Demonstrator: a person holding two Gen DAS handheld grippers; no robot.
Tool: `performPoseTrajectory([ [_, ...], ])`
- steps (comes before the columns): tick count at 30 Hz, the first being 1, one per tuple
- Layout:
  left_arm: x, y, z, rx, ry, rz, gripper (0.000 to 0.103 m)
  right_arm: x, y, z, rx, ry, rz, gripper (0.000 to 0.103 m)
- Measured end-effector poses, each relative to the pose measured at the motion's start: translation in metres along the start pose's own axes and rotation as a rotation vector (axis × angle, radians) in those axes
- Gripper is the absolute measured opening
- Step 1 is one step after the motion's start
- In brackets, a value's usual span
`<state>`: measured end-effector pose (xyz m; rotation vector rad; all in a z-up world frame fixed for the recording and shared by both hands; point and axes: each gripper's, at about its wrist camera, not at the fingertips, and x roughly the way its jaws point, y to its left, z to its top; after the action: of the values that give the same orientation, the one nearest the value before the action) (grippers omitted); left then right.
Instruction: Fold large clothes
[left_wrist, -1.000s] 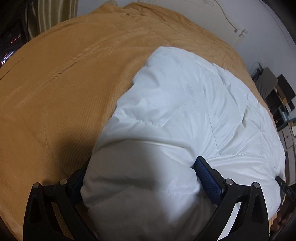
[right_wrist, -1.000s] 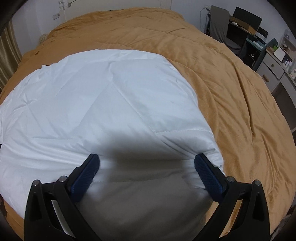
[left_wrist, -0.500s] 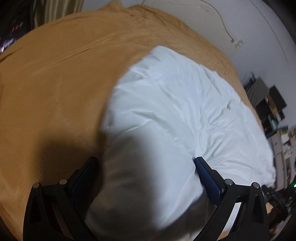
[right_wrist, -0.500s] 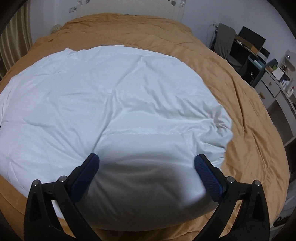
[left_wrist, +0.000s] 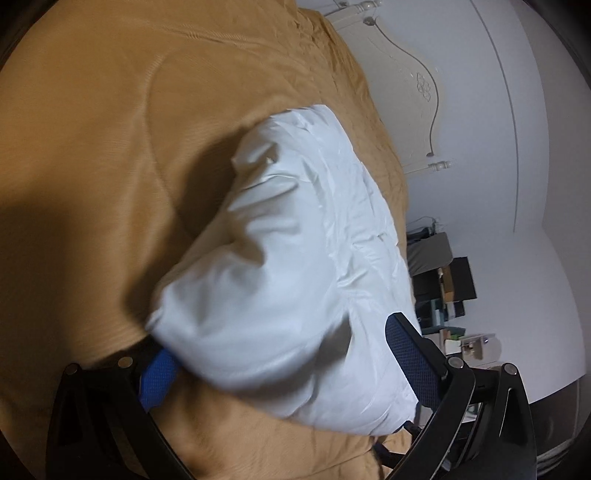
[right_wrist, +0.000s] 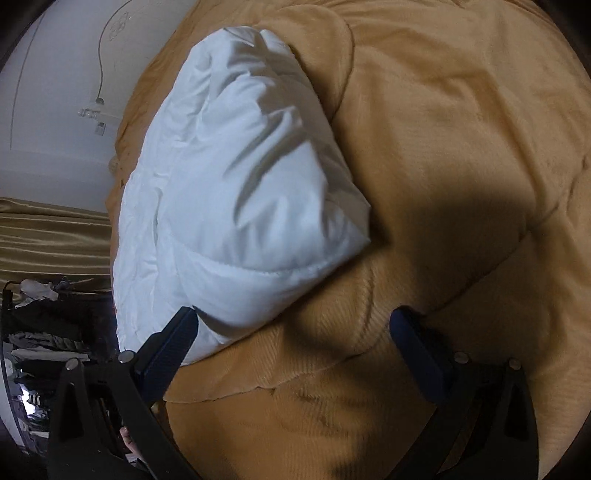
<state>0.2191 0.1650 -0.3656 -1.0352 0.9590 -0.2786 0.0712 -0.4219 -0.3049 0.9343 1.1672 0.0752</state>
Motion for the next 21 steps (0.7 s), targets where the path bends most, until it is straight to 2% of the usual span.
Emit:
performPoseTrajectory([
  [3,0.015,-0.010,0.001,-0.017,0.004,0.006,0.102,0.015,0.024,0.014,-0.019,0.034,0.156,0.103],
  [4,0.019,-0.013,0.002,-0.014,0.003,0.004,0.102,0.020,0.031,0.015,-0.031,0.047,0.156,0.103],
  [6,0.022,-0.017,0.000,-0.026,-0.002,0.000,0.102,0.044,0.042,0.029,-0.033,0.087,0.078,0.103],
  [7,0.024,-0.018,0.000,-0.035,-0.006,-0.013,0.102,0.054,0.045,0.034,-0.020,0.101,0.073,0.103],
  [10,0.028,-0.019,0.011,-0.073,-0.020,-0.082,0.101,0.058,0.049,0.040,0.025,0.081,0.124,0.101],
  [11,0.022,-0.015,0.015,-0.087,-0.025,-0.094,0.098,0.055,0.050,0.042,0.028,0.073,0.140,0.094],
  [12,0.022,-0.014,0.018,-0.100,-0.034,-0.080,0.092,0.051,0.052,0.044,0.030,0.062,0.142,0.083],
  [14,0.027,-0.012,0.021,-0.079,-0.036,-0.001,0.045,0.047,0.051,0.044,0.035,0.051,0.142,0.069],
  [16,0.023,-0.007,0.017,-0.062,-0.025,-0.003,0.040,0.048,0.052,0.042,0.033,0.051,0.146,0.059],
  [17,0.019,-0.005,0.015,-0.079,-0.027,-0.028,0.033,0.046,0.055,0.041,0.033,0.050,0.154,0.053],
  [18,0.011,-0.004,0.011,-0.089,-0.035,-0.056,0.031,0.042,0.059,0.039,0.020,0.047,0.159,0.047],
  [21,-0.024,-0.017,-0.009,-0.035,-0.065,-0.065,0.028,0.021,0.077,0.025,-0.054,0.029,0.173,0.041],
])
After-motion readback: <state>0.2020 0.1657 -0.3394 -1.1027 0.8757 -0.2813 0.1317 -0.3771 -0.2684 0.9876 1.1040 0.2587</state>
